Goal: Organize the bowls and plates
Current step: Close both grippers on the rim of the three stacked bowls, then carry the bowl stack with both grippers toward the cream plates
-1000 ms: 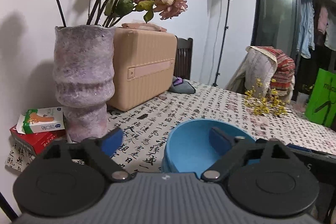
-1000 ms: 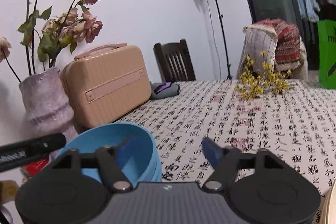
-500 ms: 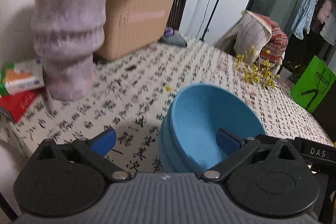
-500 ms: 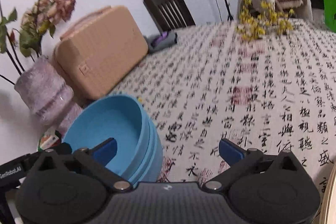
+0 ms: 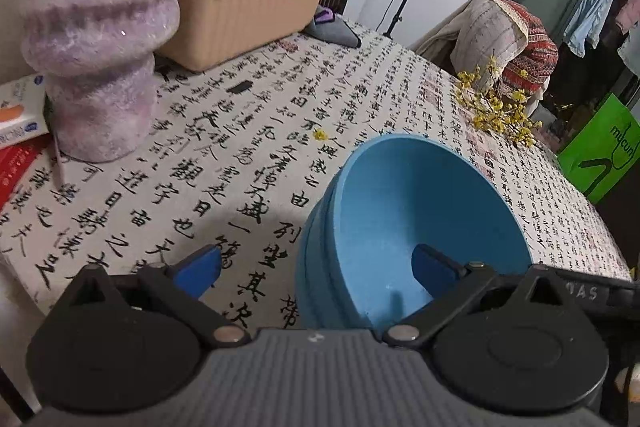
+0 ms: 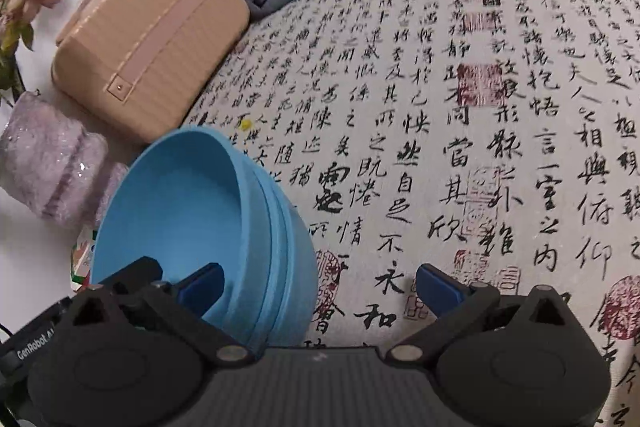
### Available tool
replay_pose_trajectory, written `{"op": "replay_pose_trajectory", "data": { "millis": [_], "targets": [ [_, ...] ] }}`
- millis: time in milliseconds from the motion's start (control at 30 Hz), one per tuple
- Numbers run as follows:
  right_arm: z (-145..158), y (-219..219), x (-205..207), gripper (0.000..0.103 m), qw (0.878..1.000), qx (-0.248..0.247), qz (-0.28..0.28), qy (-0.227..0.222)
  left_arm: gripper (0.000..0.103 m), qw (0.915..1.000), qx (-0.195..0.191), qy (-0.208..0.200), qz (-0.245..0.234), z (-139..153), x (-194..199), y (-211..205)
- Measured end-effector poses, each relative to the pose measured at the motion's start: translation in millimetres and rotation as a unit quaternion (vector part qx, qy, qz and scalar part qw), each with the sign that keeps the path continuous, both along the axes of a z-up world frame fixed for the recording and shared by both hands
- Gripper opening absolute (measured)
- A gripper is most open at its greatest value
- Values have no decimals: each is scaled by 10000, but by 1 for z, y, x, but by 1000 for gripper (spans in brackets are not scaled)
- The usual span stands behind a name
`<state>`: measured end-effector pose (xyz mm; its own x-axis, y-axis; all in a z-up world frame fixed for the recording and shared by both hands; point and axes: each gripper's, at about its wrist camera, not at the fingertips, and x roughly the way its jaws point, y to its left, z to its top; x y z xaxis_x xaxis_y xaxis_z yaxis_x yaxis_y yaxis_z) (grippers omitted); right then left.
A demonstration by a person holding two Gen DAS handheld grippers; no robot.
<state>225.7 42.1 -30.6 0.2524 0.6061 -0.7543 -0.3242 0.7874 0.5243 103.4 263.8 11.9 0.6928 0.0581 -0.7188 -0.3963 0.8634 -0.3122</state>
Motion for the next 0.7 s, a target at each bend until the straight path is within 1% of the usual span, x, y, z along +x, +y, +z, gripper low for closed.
{"op": "replay_pose_trajectory", "data": {
  "millis": [200, 233, 333, 400, 467, 567, 600, 633, 667, 700],
  "targets": [
    [-8, 7, 5, 91, 9996, 103, 44, 241, 103, 9993, -352, 76, -29, -11, 7, 4],
    [-9, 8, 6, 87, 9996, 116, 51, 261, 103, 9991, -406, 74, -43, -12, 7, 5],
    [-11, 13, 8, 86, 9992, 149, 137, 339, 103, 9983, -566, 17, -109, -15, 6, 5],
    [-13, 17, 7, 83, 9990, 188, 157, 368, 102, 9980, -614, -19, -129, -16, 6, 5],
    [-14, 20, 7, 74, 9989, 230, 171, 371, 98, 9977, -651, -35, -157, -17, 6, 4],
    [-14, 23, 8, 68, 9985, 301, 109, 435, 90, 9978, -634, -25, -166, -18, 6, 4],
    [-14, 23, 8, 64, 9984, 330, 85, 453, 89, 9980, -608, -7, -160, -19, 7, 5],
    [-15, 22, 8, 59, 9982, 361, 72, 472, 84, 9982, -584, 10, -161, -19, 7, 5],
    [-15, 23, 8, 57, 9978, 409, 56, 519, 80, 9982, -582, 28, -166, -19, 7, 5],
    [-16, 23, 8, 53, 9971, 478, 33, 594, 79, 9980, -598, 46, -180, -20, 7, 6]
  ]
}}
